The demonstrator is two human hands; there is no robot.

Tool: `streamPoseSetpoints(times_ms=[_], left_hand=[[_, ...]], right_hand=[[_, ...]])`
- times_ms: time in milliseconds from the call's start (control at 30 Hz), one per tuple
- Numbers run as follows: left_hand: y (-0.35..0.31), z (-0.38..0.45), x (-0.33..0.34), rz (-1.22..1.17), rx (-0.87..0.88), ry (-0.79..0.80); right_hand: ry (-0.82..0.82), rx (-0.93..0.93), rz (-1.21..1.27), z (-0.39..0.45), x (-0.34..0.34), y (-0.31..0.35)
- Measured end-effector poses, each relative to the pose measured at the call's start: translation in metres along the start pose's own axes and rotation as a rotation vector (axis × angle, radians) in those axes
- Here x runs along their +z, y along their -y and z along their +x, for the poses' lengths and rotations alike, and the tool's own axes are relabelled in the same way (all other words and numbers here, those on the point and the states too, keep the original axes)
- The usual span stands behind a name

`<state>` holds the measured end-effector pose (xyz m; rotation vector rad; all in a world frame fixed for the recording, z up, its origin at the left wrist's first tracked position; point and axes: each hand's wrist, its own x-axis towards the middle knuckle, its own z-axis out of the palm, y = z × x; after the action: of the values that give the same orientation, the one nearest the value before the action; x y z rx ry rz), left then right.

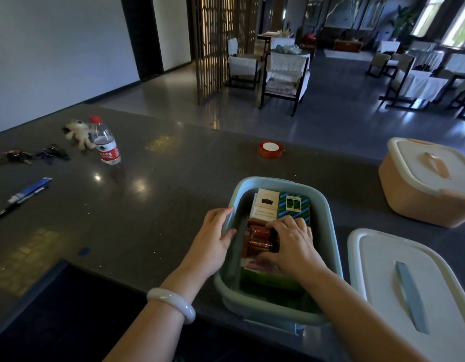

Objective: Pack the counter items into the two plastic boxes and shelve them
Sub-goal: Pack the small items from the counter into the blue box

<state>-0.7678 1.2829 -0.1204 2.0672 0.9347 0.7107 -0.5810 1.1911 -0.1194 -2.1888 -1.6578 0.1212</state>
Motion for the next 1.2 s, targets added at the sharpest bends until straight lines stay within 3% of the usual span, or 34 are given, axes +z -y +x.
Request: streamPoseSetpoints(times_ms=[533,867,1200], left_hand=[[-0.001,0.0,-0.001,0.002,0.004,0.003],[-0.001,0.008,-0.011,0.12,0.069,0.072],[0.023,0.077,-0.04,0.241,0.09,0.12]], right_hand=[[-0.019,0.001,0.037,-0.001,0.003,0.001],[-0.021,0.056,0.12,0.01,-0.002,0.01],[-0.101,0.101,0.133,0.07,-0.015,0.031]])
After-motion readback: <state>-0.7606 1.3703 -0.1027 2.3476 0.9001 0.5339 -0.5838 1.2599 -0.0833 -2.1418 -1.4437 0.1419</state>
